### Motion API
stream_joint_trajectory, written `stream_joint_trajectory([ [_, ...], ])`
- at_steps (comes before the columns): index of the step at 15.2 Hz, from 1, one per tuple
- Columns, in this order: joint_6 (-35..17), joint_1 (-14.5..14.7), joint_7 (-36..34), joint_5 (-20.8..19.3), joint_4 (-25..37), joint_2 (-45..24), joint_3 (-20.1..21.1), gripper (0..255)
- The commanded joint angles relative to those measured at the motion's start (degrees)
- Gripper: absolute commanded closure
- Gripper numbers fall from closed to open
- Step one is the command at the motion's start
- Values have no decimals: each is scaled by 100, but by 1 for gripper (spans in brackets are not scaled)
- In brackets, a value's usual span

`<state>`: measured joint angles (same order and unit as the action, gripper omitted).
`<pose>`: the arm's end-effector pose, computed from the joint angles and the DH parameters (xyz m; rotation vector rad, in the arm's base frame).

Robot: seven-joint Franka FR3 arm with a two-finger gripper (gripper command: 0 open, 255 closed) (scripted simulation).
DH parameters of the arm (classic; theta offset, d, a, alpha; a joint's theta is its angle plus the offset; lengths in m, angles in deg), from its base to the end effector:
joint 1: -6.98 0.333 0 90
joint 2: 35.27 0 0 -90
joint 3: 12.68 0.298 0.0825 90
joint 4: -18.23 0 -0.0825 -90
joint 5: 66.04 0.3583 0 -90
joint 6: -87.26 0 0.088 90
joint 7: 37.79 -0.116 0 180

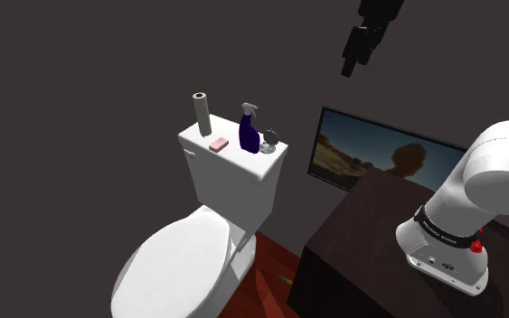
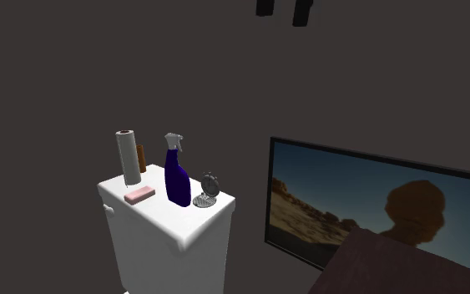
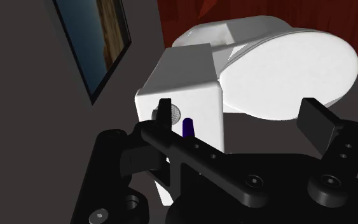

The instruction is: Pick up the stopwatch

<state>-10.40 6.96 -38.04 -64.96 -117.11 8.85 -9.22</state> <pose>0.3116 0.0255 0.5733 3.1156 0.0616 0.1747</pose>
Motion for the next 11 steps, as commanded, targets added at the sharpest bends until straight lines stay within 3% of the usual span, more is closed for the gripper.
stream_joint_trajectory([
  [1,0,0,0,0,0,0,0,0],
  [11,-1908,-123,445,-178,-391,-1515,-277,0],
])
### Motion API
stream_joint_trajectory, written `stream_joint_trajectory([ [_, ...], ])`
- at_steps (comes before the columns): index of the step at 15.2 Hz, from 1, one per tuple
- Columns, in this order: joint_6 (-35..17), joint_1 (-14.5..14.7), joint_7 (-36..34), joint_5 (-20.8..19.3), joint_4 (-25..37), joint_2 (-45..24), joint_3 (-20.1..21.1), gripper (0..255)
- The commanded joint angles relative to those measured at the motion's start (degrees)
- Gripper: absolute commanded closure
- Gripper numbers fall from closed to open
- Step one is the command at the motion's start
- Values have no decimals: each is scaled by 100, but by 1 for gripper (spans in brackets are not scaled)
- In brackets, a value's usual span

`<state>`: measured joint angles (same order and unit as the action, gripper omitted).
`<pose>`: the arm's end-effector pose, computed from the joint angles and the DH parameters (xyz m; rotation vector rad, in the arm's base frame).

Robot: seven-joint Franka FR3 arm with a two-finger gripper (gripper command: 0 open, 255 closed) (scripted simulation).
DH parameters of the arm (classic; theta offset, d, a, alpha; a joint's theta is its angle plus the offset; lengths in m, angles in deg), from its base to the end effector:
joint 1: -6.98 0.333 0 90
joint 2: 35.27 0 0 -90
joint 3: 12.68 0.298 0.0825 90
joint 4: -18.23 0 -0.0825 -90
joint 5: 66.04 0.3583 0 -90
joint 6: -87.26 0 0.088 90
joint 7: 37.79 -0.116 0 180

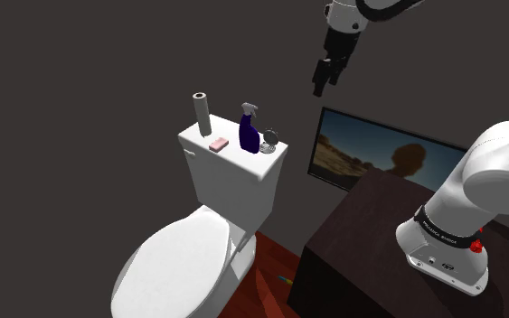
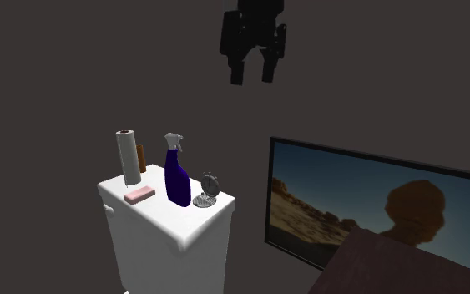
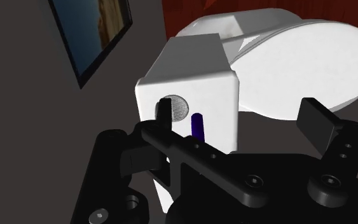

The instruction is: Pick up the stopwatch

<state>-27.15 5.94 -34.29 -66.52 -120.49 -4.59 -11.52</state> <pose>0.3855 0.0008 0.4933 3.1137 0.0996 0.1722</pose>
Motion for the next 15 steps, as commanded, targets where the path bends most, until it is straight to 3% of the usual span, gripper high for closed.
stream_joint_trajectory([
  [1,-414,-33,113,-34,-45,-358,-73,0],
  [8,-1565,-99,414,-72,239,-1789,-239,0],
  [15,-2435,-167,741,-1,915,-3334,-349,0],
])
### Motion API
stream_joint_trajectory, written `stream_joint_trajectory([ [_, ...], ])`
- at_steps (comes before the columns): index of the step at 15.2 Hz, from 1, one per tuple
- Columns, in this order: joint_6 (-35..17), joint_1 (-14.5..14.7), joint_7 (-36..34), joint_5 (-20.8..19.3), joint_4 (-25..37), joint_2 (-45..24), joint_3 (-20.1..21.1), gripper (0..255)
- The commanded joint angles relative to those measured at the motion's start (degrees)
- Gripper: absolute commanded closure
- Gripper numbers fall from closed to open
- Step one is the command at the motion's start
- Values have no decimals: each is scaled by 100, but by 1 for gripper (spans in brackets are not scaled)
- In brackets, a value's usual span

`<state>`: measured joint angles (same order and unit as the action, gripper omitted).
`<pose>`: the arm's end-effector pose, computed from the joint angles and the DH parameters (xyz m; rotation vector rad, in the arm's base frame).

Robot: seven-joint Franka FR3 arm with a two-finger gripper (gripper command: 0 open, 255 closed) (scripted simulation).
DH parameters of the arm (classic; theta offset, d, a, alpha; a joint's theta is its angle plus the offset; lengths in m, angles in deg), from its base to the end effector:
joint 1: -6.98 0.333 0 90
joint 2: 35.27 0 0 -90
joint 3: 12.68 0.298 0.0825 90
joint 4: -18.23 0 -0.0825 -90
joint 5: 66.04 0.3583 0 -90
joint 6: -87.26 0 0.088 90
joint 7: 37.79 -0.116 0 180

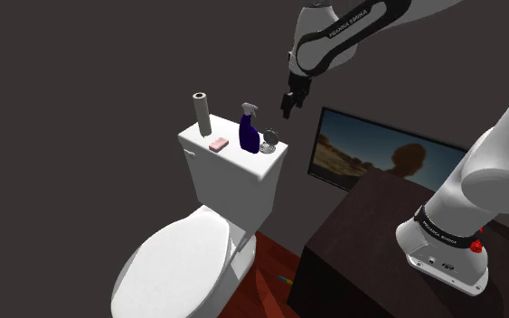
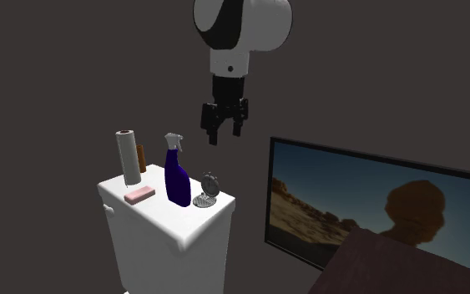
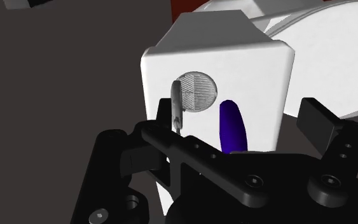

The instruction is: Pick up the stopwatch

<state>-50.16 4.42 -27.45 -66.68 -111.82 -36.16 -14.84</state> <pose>0.5106 -0.0423 0.3519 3.1091 0.1648 0.1730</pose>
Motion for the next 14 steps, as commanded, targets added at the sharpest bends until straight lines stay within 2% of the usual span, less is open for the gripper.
stream_joint_trajectory([
  [1,-230,-28,105,32,174,-401,-25,0],
  [8,-703,-150,422,163,1272,-1972,-26,0],
  [14,-819,-274,620,222,2442,-3258,19,0],
])
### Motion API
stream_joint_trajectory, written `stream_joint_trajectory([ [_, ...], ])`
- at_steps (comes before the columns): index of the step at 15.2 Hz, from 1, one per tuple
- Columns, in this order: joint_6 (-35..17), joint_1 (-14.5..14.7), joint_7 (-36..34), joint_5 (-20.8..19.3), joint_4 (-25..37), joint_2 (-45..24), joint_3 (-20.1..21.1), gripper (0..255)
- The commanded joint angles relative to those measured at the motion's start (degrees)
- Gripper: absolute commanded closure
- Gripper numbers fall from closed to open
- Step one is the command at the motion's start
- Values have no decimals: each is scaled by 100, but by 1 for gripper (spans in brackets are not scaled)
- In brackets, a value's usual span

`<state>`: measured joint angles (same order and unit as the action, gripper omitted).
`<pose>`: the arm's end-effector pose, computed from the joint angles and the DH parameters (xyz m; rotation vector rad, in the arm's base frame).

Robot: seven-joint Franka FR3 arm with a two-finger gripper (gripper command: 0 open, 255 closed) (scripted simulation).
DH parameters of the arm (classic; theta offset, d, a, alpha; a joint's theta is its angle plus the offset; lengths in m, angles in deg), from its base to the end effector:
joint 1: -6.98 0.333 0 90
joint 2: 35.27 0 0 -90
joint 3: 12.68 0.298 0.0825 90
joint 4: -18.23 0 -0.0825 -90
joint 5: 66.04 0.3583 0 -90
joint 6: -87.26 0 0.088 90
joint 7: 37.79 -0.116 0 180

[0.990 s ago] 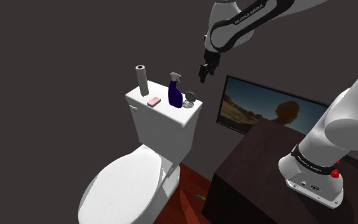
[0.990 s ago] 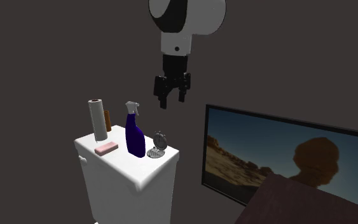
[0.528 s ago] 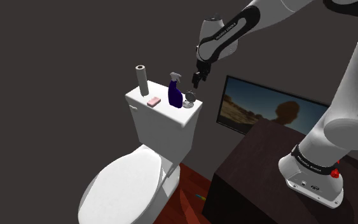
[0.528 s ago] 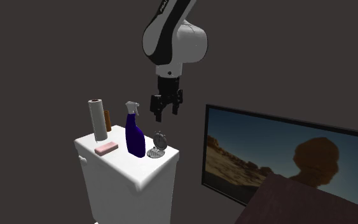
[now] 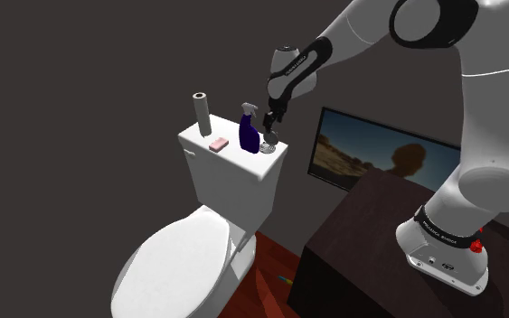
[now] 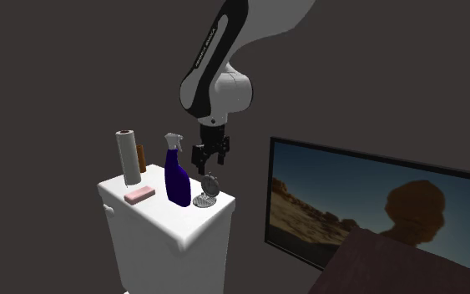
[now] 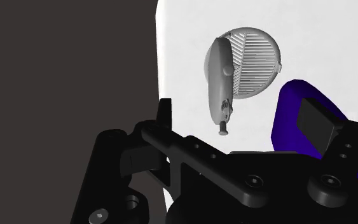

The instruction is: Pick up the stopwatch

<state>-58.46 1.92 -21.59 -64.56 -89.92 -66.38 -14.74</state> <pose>0.6168 -0.0761 0.2227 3.1034 0.2241 0.1719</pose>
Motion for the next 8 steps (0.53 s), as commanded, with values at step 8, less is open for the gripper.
stream_joint_trajectory([
  [8,-370,-38,45,28,321,-685,27,0],
])
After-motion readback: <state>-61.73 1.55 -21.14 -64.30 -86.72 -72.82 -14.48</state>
